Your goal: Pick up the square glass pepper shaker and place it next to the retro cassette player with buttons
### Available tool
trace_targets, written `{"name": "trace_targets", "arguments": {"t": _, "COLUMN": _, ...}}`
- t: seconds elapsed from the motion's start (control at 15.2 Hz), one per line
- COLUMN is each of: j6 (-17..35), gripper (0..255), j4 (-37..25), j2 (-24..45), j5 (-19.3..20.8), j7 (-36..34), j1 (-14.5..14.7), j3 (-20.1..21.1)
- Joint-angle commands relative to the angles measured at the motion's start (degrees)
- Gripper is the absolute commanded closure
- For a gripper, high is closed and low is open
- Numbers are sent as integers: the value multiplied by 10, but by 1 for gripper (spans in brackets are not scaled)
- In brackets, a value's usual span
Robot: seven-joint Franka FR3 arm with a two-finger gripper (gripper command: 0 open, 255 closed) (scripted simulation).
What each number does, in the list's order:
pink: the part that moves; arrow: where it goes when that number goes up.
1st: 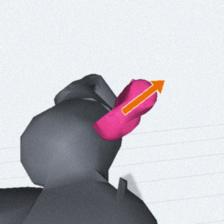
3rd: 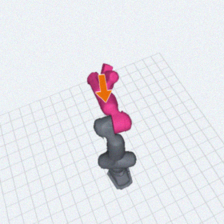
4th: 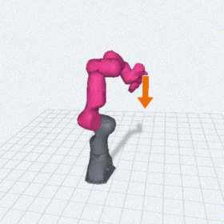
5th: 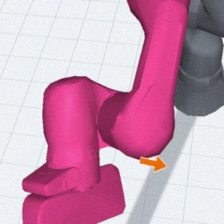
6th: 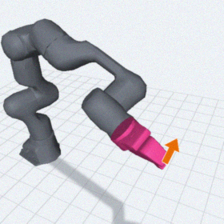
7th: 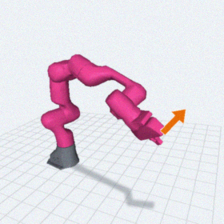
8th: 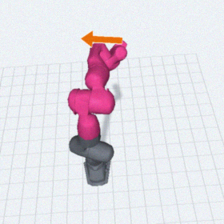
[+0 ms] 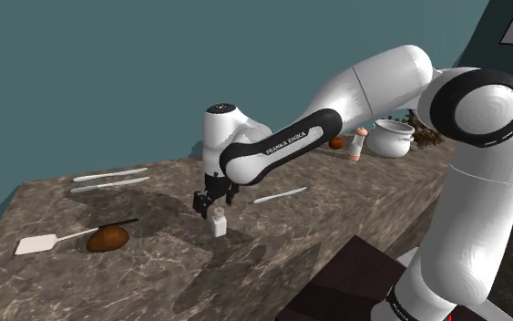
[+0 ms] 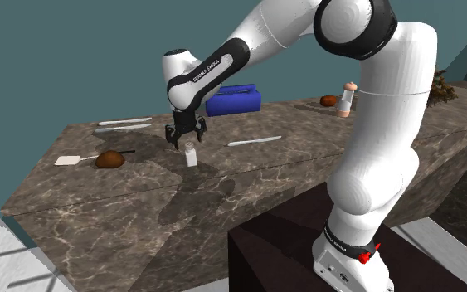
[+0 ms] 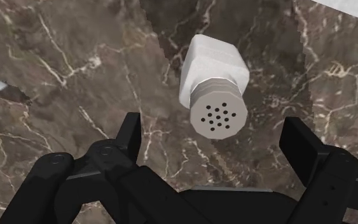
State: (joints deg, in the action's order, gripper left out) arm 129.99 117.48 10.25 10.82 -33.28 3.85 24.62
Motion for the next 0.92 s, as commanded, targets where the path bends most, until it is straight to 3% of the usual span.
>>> {"name": "trace_targets", "arguments": {"t": 0.0, "j6": 13, "gripper": 0, "j4": 3, "j2": 11, "j5": 8, "j7": -6, "j1": 1, "j3": -2}}
{"name": "trace_targets", "arguments": {"t": 0.66, "j6": 29, "gripper": 0, "j4": 8, "j2": 24, "j5": 17, "j7": -12, "j1": 3, "j3": -5}}
{"name": "trace_targets", "arguments": {"t": 0.73, "j6": 29, "gripper": 255, "j4": 8, "j2": 24, "j5": 17, "j7": -12, "j1": 3, "j3": -5}}
{"name": "trace_targets", "arguments": {"t": 0.86, "j6": 29, "gripper": 255, "j4": 8, "j2": 24, "j5": 17, "j7": -12, "j1": 3, "j3": -5}}
